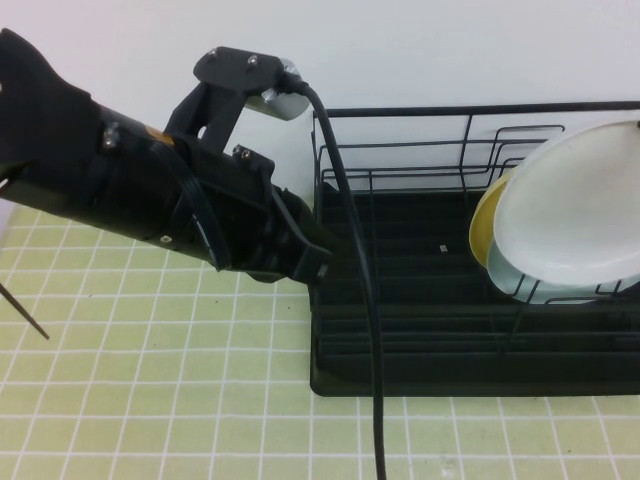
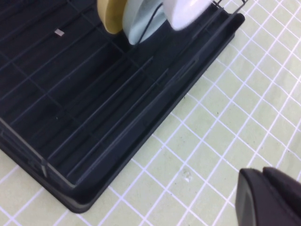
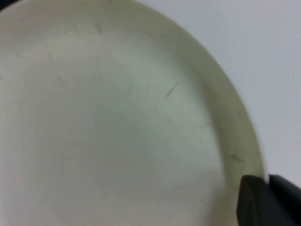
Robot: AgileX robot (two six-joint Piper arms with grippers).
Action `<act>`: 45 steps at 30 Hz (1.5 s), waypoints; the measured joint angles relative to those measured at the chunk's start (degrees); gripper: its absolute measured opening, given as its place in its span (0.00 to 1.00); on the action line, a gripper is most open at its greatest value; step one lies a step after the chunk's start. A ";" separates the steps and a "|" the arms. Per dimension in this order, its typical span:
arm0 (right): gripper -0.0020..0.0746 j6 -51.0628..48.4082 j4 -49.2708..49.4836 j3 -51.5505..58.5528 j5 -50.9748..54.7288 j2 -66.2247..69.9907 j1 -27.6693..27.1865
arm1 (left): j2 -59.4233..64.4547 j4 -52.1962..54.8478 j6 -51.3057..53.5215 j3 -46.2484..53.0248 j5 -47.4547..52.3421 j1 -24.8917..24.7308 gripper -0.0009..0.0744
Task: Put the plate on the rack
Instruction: 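Place the plate upright in the dish rack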
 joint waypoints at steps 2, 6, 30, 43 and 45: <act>0.02 -0.14 0.00 -0.54 0.00 0.39 0.00 | 0.00 0.00 0.00 0.00 0.40 0.00 0.01; 0.02 -0.15 0.00 -1.60 0.00 0.97 0.00 | 0.00 0.00 0.00 0.00 0.99 0.00 0.01; 0.23 -0.06 0.00 -1.60 -1.54 6.85 0.00 | 0.00 0.00 1.80 0.00 1.87 0.00 0.01; 0.48 0.18 0.00 -1.60 -1.54 6.85 0.00 | 0.00 -0.38 2.30 0.00 3.30 0.00 0.01; 0.50 0.41 0.00 -1.60 -1.76 6.85 0.00 | 0.00 -0.38 2.30 0.00 3.56 0.00 0.01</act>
